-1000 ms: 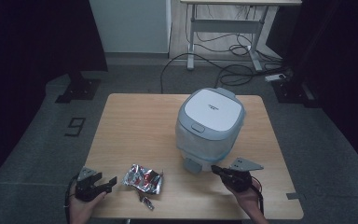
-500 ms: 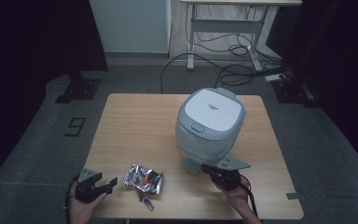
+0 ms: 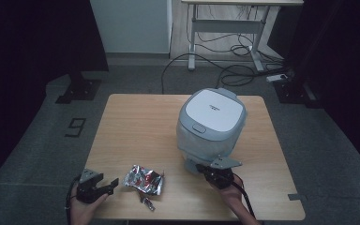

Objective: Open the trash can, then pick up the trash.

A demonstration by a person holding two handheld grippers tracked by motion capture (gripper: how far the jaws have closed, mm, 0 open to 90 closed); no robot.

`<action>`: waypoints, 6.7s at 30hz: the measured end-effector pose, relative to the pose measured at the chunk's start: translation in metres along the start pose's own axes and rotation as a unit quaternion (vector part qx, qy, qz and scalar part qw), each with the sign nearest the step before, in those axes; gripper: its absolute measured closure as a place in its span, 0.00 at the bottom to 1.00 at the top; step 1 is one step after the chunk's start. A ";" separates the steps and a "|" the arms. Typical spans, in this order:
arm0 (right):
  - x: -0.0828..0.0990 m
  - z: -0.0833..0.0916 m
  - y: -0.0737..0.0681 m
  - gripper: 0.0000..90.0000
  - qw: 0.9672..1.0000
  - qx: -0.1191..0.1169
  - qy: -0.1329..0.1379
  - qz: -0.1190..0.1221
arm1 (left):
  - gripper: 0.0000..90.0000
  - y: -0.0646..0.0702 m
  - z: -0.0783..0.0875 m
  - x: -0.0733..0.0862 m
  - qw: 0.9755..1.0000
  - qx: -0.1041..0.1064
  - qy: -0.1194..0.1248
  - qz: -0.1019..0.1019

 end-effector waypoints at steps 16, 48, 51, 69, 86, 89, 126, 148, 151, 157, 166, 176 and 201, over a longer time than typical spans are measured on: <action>0.019 -0.023 0.000 0.97 0.999 0.010 -0.035 0.004 | 0.32 0.004 -0.003 0.002 1.000 -0.001 -0.007 -0.011; 0.023 -0.025 0.000 1.00 0.999 0.012 -0.047 0.001 | 0.31 0.004 -0.001 0.001 1.000 -0.006 0.000 -0.006; 0.023 -0.026 0.000 1.00 0.999 0.012 -0.051 0.004 | 0.31 0.002 0.000 0.001 1.000 -0.007 0.002 -0.002; 0.030 -0.030 -0.003 1.00 0.997 0.016 -0.067 0.017 | 0.32 0.003 0.000 0.001 1.000 -0.006 0.003 -0.002; 0.034 -0.031 -0.001 1.00 0.997 0.021 -0.070 0.018 | 0.33 0.005 0.001 0.000 1.000 -0.003 0.003 -0.004; 0.034 -0.030 -0.001 1.00 0.997 0.020 -0.070 0.017 | 0.34 0.005 0.000 0.000 1.000 -0.001 0.004 -0.005; 0.034 -0.031 -0.002 1.00 0.997 0.028 -0.071 0.030 | 0.38 0.048 -0.014 -0.006 0.999 0.032 -0.004 -0.035; 0.034 -0.030 -0.003 1.00 0.996 0.033 -0.073 0.042 | 0.65 0.048 -0.034 0.011 0.997 0.011 -0.044 -0.057; 0.034 -0.030 -0.002 1.00 0.996 0.033 -0.073 0.043 | 0.74 0.047 -0.035 0.010 0.998 0.002 -0.039 -0.057; 0.034 -0.030 -0.003 1.00 0.996 0.034 -0.073 0.043 | 0.85 0.048 -0.035 0.009 0.998 -0.001 -0.035 -0.054; 0.034 -0.030 -0.002 1.00 0.996 0.033 -0.073 0.044 | 0.95 0.053 -0.029 0.004 0.999 0.036 -0.025 -0.025; 0.034 -0.030 -0.002 1.00 0.996 0.034 -0.073 0.045 | 0.96 0.058 -0.008 -0.010 0.997 0.073 0.021 -0.006; 0.034 -0.030 -0.002 1.00 0.996 0.035 -0.073 0.046 | 0.97 0.054 0.019 -0.024 0.993 0.095 0.065 0.014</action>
Point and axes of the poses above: each handheld gripper's, and its own axes: z roughly backward along the jaws, x roughly out of its underside, y roughly to its right, the point moved 9 cm from there along -z, roughly forward along the jaws, and after that the axes turned 15 degrees about z, right-handed, at the moved point
